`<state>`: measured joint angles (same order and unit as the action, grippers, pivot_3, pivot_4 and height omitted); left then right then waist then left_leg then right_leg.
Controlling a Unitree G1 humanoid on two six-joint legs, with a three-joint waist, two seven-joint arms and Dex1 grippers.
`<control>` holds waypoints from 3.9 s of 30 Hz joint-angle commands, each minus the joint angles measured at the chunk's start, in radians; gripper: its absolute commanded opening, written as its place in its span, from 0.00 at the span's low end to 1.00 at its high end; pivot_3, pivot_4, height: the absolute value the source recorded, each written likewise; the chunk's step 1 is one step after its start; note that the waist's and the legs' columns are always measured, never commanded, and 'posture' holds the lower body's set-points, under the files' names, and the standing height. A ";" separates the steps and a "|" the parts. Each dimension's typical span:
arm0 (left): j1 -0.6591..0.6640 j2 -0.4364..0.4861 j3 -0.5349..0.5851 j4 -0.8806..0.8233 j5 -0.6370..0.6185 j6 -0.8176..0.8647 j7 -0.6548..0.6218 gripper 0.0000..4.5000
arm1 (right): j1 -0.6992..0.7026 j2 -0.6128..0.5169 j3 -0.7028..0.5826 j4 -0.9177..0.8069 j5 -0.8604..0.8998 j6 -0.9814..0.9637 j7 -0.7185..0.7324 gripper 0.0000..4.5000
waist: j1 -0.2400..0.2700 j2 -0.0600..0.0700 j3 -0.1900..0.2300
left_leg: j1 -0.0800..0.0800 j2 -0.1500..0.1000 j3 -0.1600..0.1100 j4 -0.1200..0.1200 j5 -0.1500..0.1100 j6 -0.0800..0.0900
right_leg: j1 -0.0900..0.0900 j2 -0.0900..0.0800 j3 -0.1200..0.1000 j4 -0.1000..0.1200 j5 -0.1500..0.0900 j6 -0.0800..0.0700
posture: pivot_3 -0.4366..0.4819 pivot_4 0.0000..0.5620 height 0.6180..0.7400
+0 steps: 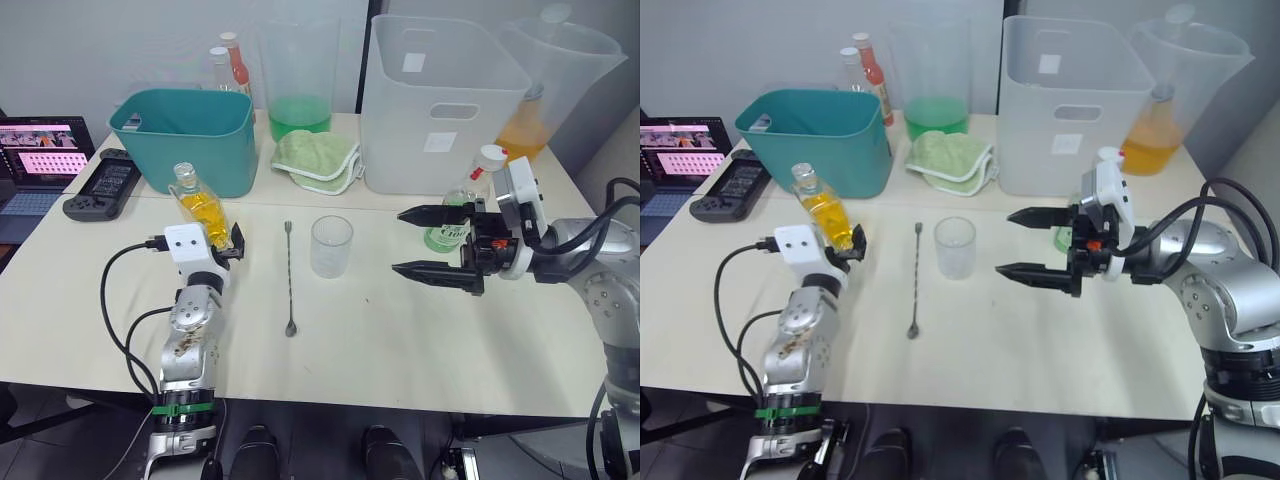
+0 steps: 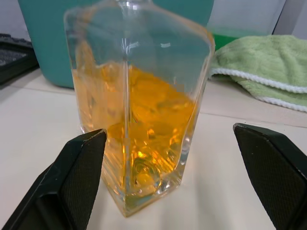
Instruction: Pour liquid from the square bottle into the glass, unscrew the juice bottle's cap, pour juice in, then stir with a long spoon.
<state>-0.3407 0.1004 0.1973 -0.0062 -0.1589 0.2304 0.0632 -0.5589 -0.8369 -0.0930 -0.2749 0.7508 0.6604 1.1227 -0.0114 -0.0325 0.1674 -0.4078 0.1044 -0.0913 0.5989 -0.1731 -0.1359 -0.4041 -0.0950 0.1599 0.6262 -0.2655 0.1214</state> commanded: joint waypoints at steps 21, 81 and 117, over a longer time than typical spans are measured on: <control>-0.190 0.000 0.029 0.193 0.086 -0.111 0.160 0.99 | -0.021 -0.009 -0.020 -0.024 0.003 -0.008 0.002 1.00 | 0.001 0.000 0.000 | -0.001 0.000 0.000 0.000 0.000 0.000 | 0.000 0.000 -0.001 -0.001 0.000 0.000 | 0.48 0.27 0.95; 0.020 0.353 0.126 -0.003 -0.251 -0.018 -0.490 0.99 | 0.002 0.034 0.001 -0.025 -0.041 -0.033 -0.004 1.00 | -0.001 -0.001 0.001 | -0.006 0.000 -0.010 -0.005 0.004 -0.006 | -0.001 0.000 -0.010 -0.001 0.000 -0.001 | 0.48 0.27 0.95; -0.106 0.644 -0.051 -0.280 -0.592 0.242 -1.180 0.63 | 0.047 -0.037 -0.068 -0.085 0.021 0.010 -0.010 1.00 | -0.005 -0.004 0.008 | -0.010 0.000 -0.014 -0.005 0.004 -0.006 | -0.004 0.000 -0.014 0.000 -0.001 -0.002 | 0.48 0.27 0.95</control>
<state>-0.4161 0.7280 0.1586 -0.2224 -0.7097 0.4648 -1.0576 -0.5205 -0.8587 -0.1064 -0.3169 0.7349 0.6608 1.1213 -0.0167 -0.0368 0.1756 -0.4181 0.1047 -0.1057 0.5942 -0.1693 -0.1418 -0.4076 -0.0951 0.1457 0.6261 -0.2666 0.1193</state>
